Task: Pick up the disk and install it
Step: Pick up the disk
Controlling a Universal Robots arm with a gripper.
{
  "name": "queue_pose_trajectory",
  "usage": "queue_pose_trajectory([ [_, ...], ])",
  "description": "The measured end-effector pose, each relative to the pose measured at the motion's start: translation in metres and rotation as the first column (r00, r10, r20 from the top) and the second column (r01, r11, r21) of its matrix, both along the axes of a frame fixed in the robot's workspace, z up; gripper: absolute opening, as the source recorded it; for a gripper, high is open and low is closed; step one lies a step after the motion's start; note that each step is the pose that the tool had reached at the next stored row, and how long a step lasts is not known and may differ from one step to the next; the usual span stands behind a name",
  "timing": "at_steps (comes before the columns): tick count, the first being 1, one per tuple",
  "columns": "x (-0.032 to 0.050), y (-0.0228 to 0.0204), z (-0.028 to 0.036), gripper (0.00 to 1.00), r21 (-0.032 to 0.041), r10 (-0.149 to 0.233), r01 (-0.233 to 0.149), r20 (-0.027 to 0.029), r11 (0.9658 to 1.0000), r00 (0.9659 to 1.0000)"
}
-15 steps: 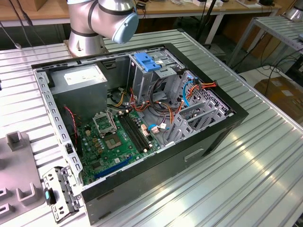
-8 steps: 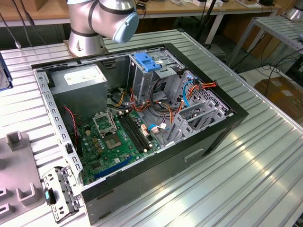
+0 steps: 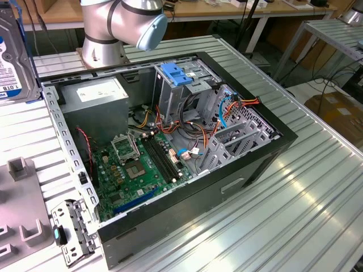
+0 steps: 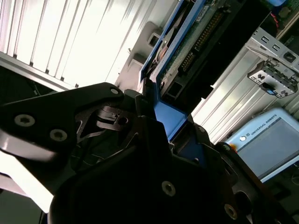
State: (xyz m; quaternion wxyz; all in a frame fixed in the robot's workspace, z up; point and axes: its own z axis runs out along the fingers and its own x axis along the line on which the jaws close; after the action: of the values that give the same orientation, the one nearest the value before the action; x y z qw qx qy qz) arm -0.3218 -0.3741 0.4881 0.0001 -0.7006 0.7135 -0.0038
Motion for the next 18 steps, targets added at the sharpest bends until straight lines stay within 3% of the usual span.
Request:
queue_pose_trajectory([
  [6, 0.0174, 0.0, 0.0, 0.37, 0.0, 0.0, 0.0, 0.0, 1.0, 1.0],
  [11, 0.0265, 0.0, 0.0, 0.37, 0.0, 0.0, 0.0, -0.0001, 1.0, 1.0],
  [18, 0.0545, 0.0, 0.0, 0.37, 0.0, 0.0, 0.0, 0.0, 1.0, 1.0],
])
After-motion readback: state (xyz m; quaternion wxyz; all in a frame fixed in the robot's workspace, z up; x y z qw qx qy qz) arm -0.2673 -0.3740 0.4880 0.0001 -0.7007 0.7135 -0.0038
